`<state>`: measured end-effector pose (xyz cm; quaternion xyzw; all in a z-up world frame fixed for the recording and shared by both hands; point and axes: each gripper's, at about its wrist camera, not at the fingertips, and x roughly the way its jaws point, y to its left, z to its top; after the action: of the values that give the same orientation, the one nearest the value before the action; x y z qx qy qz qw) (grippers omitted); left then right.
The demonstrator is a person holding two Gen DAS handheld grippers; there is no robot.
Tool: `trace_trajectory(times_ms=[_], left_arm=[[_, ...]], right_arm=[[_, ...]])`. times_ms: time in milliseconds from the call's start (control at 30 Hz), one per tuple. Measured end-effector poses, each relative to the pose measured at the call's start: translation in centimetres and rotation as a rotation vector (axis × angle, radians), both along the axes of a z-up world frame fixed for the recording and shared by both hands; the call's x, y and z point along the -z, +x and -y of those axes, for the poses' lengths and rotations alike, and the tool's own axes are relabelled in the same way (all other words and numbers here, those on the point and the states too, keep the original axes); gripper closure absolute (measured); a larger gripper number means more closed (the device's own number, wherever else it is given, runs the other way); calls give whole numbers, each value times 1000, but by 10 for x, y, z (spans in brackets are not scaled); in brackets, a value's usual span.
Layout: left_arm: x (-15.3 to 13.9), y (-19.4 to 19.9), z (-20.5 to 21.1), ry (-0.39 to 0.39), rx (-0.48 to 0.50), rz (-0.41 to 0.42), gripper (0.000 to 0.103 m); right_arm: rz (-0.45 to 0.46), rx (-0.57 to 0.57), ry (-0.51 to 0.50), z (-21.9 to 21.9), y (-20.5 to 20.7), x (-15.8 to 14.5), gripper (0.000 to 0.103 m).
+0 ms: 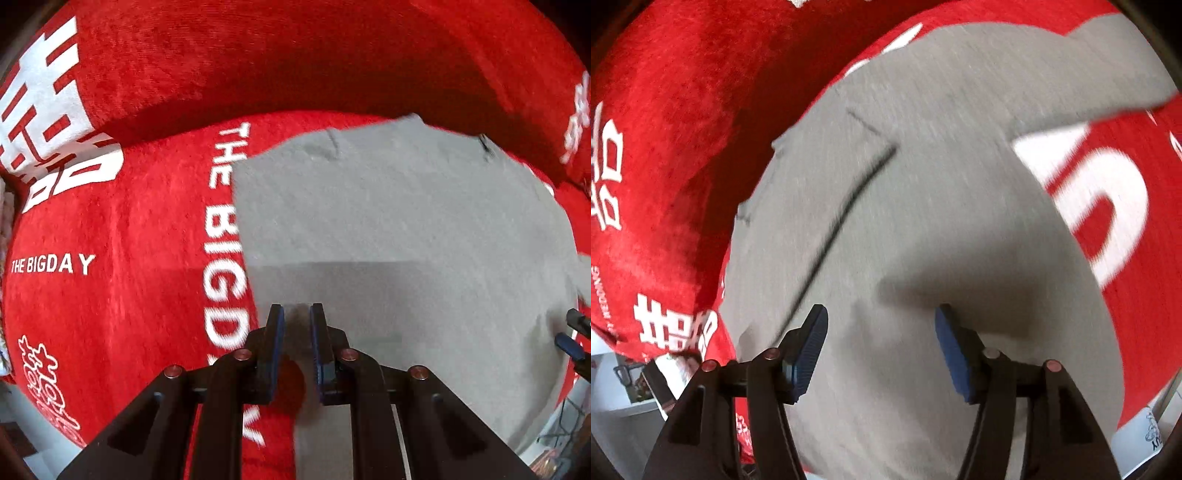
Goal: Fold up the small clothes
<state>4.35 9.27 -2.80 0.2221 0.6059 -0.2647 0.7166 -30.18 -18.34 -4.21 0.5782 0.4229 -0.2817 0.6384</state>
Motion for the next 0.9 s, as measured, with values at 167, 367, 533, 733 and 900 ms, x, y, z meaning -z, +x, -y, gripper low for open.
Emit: trace_trajectory(times_ms=[167, 367, 533, 733, 900], left_arm=[[-4, -24, 9, 12, 58, 1, 41], [-13, -55, 30, 26, 120, 37, 1], [-11, -72, 56, 58, 102, 28, 1], [3, -87, 96, 69, 64, -34, 1], [5, -106, 137, 62, 92, -40, 1]], right_arm=[[22, 2, 24, -21, -1, 5, 23], [49, -21, 44, -20, -1, 10, 23], [73, -41, 38, 1, -5, 10, 19], [96, 11, 15, 49, -43, 3, 17], [67, 165, -15, 105, -108, 6, 16]])
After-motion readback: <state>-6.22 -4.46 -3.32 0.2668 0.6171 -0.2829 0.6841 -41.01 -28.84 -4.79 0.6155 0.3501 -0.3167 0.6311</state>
